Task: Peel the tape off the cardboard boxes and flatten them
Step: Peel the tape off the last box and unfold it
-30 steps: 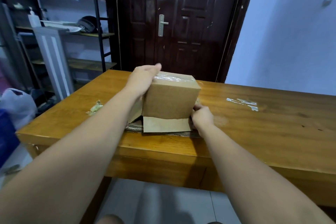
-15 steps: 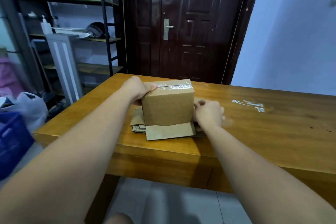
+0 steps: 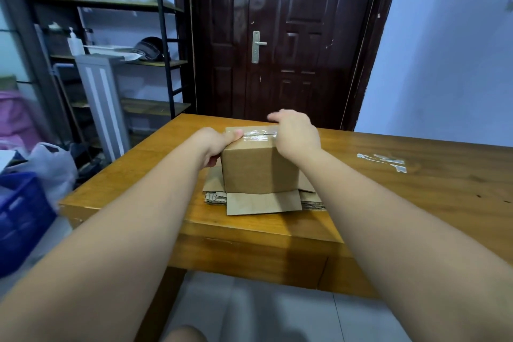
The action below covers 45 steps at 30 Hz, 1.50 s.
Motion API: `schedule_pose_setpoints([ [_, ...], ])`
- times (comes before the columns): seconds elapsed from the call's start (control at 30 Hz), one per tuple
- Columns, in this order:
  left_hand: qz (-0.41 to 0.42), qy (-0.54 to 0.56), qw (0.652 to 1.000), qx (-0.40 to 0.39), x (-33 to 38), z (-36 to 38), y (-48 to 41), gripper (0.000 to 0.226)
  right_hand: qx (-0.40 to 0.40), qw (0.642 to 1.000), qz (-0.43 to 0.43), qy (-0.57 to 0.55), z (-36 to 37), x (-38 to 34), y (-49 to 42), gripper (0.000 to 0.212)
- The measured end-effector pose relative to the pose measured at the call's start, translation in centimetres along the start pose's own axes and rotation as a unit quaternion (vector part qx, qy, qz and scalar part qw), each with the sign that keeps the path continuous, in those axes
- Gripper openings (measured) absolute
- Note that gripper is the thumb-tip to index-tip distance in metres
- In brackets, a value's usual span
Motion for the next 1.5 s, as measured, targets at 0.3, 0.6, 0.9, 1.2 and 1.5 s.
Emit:
schedule_pose_setpoints([
  [0.3,-0.05,0.227,0.973,-0.002,-1.2,1.2,0.1,0.042,-0.045,0.997,-0.043,0.043,1.4,-0.9,1.1,0.044],
  [0.6,-0.002,0.303,0.951,0.065,-2.4,1.1,0.8,0.011,-0.098,0.995,0.013,0.011,2.5,-1.6,0.4,0.033],
  [0.9,0.062,0.226,0.964,0.125,-1.3,-1.5,1.0,0.011,-0.095,0.994,-0.018,0.041,2.2,-1.9,1.9,0.048],
  [1.2,0.054,0.279,0.956,0.071,2.7,-2.8,1.8,0.017,-0.108,0.994,-0.001,0.02,2.0,-1.8,1.7,0.052],
  [1.5,0.227,0.1,0.967,0.055,7.1,1.0,4.4,0.003,-0.089,0.995,0.021,0.032,1.9,-1.3,1.7,0.052],
])
Point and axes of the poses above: each hand's wrist, its own y-axis away from the middle knuckle, its own z-axis out of the palm, x = y × z, the point moved 6 cm from there along -y, towards the middle knuckle, and after that the axes turned 8 degrees about x, right-handed, at the moved point
